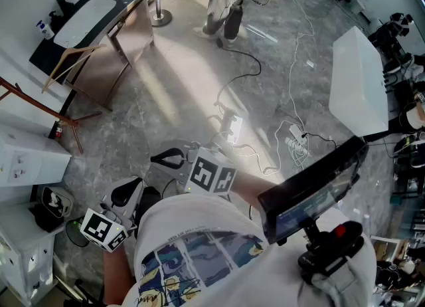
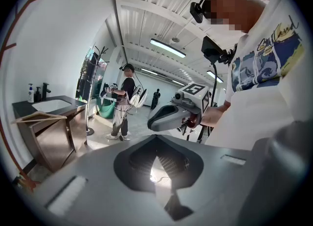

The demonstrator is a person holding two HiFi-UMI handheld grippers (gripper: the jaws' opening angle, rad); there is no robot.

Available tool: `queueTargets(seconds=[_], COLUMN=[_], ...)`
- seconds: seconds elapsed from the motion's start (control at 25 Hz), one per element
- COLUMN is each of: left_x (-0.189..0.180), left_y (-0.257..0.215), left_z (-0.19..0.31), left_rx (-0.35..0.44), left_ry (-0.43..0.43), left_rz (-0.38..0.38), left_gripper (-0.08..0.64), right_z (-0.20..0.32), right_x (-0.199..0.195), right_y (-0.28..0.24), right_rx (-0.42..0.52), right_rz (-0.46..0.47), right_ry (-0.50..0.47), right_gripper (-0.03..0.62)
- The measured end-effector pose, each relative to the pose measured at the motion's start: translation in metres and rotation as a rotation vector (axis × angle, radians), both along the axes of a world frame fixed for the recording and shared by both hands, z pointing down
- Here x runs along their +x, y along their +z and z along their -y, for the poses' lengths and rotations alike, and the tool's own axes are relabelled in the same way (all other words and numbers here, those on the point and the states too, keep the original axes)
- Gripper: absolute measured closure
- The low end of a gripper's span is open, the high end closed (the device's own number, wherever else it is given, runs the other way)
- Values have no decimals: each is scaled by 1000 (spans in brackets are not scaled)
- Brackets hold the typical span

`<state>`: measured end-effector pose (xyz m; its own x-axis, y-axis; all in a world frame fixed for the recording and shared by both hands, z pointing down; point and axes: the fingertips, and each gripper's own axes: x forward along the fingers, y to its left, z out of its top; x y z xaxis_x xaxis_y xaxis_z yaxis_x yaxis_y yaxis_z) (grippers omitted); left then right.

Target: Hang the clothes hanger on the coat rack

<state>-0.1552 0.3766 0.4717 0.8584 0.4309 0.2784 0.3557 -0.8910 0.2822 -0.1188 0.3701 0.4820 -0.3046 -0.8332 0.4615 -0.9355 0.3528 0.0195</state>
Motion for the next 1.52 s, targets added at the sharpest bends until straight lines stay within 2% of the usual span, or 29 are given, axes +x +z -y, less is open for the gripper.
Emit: queueTargets(seconds=[0.36, 0.56, 0.76, 1.0, 1.16, 1.36, 1.52], left_x=[1, 4, 20, 51, 54, 58, 79], left_y=[-1, 8, 20, 3, -7, 1, 5], left_z=[9, 40, 96, 172, 220, 264, 297], left_rx=[10, -34, -22, -16, 18, 8, -5], left_ry=[-33, -56, -46, -23, -38, -162, -263], left_rz=[13, 29, 4, -43, -29, -3, 16], left_gripper=[558, 558, 558, 558, 558, 558, 558], right_z=[6, 32, 85, 155, 207, 266, 314], right_x=[1, 9, 33, 84, 116, 165, 219], right_y=[5, 13, 14, 22, 24, 45, 64], right_rx=[-16, -40, -32, -55, -63, -92, -123], right_rz=[14, 49, 44, 83, 75, 73, 73], right_ry=[-20, -29, 6, 108, 143, 134, 105], right_gripper=[591, 591, 563, 543, 528, 524, 518])
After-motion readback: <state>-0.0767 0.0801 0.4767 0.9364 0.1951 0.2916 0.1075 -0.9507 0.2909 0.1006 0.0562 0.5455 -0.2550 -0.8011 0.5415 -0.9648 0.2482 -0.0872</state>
